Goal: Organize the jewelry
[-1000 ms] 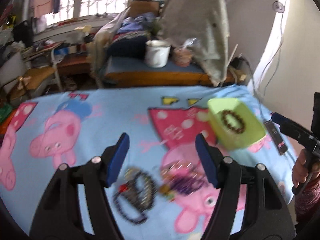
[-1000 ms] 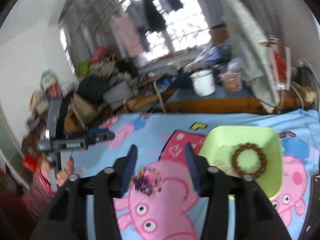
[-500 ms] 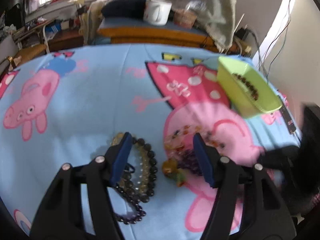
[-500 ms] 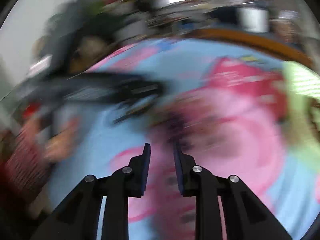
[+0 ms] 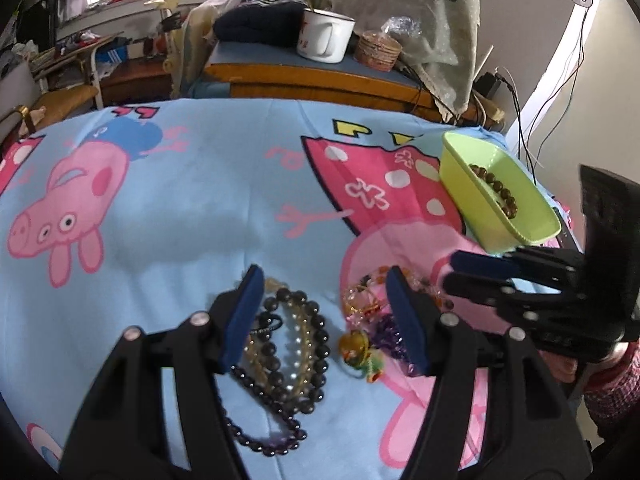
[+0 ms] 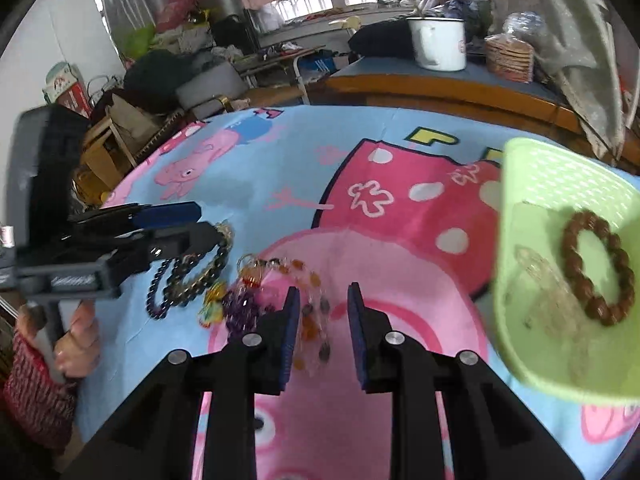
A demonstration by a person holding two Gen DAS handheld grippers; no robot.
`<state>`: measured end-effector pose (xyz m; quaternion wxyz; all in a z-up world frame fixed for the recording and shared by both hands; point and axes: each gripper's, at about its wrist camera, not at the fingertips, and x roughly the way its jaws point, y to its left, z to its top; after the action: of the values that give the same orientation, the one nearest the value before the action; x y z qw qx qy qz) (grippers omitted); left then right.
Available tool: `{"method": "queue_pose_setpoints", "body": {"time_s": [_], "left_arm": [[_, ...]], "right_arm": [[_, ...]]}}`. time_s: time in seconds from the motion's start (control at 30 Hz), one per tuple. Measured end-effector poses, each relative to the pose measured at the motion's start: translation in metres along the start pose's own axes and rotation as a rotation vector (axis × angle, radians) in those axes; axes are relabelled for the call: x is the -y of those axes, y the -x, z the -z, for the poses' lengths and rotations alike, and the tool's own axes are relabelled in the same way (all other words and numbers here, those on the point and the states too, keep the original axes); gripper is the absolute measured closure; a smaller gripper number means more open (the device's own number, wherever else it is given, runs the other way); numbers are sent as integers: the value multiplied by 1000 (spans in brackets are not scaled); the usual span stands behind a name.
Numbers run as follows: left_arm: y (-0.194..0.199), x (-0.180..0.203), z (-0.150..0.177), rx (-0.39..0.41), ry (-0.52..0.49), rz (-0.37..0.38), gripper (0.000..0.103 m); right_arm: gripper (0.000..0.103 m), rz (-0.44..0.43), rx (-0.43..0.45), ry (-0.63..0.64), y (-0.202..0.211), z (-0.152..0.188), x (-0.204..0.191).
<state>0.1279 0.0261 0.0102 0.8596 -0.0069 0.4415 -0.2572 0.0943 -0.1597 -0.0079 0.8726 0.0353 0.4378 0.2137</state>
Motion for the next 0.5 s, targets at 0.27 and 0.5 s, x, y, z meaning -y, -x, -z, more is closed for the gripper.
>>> {"method": "queue_pose_setpoints", "body": {"time_s": [0.27, 0.5], "left_arm": [[9, -5, 0, 10, 17, -2, 42], [36, 17, -2, 63, -51, 37, 42]], "right_arm": [[103, 72, -65, 149, -18, -5, -13], [103, -49, 122, 67, 62, -19, -15]]}}
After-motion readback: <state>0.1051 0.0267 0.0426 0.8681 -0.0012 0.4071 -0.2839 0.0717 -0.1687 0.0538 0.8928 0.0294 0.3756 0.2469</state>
